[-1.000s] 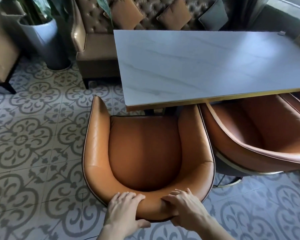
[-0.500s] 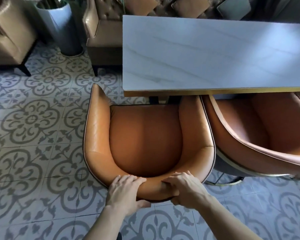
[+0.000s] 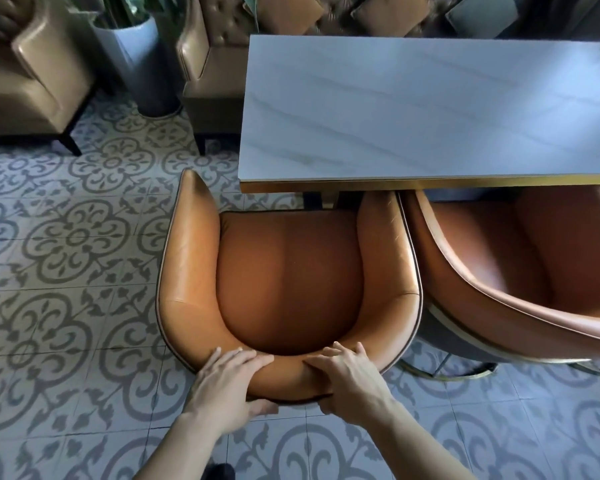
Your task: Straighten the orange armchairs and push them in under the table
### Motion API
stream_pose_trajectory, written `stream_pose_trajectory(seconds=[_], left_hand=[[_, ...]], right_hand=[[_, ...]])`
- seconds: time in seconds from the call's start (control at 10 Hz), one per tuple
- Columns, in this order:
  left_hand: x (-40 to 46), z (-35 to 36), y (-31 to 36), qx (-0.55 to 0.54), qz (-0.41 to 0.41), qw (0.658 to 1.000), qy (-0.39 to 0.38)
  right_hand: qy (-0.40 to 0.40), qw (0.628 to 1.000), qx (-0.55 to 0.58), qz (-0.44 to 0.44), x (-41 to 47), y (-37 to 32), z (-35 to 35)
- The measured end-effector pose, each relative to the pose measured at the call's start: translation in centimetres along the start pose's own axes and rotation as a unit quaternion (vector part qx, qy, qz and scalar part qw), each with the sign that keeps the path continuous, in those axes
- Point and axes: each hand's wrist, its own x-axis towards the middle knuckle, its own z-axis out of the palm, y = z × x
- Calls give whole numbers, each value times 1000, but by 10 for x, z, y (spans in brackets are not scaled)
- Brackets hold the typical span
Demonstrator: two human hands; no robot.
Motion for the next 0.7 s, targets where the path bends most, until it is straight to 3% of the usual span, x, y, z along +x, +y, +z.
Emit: stream_pose_trajectory(seconds=[0.5, 0.7], left_hand=[[-16, -7, 15, 14, -9, 1000, -7], [-53, -44, 31, -6, -26, 999, -22]], right_hand=[[17, 999, -24, 37, -26, -15, -6], [-2, 997, 22, 79, -63, -17, -39]])
